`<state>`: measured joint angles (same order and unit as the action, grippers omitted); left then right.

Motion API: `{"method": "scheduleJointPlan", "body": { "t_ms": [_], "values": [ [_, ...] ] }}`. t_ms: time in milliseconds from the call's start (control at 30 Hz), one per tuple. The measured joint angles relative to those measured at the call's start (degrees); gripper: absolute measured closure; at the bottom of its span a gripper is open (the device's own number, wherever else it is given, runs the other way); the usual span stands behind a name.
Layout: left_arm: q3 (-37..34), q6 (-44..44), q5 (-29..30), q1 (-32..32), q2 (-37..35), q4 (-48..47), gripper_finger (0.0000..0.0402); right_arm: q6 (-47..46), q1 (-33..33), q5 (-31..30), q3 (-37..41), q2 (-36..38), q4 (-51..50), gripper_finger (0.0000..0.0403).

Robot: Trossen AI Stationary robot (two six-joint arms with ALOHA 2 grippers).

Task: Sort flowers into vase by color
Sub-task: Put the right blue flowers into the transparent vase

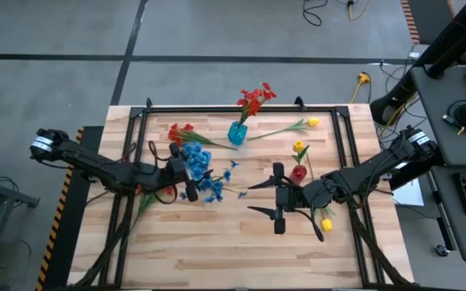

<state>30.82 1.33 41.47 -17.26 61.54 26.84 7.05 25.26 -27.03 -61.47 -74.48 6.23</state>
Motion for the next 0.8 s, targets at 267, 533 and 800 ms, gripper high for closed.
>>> {"method": "scheduleJointPlan", "body": {
  "t_ms": [267,533,800],
  "values": [
    [7.1,-5.7,-0.1,-0.1,-0.9,-22.0,0.0141,0.0,0.0,0.0,0.0,0.0,0.0,0.0165],
    [14.5,-8.7,-0.1,-1.1,-1.0,-40.5,0.0141,0.0,0.0,0.0,0.0,0.0,0.0,0.0165],
    [18.5,-9.6,-0.1,-1.1,-1.0,-51.6,0.0141,-0.2,0.0,0.0,0.0,0.0,0.0,0.0165]
  ]
}}
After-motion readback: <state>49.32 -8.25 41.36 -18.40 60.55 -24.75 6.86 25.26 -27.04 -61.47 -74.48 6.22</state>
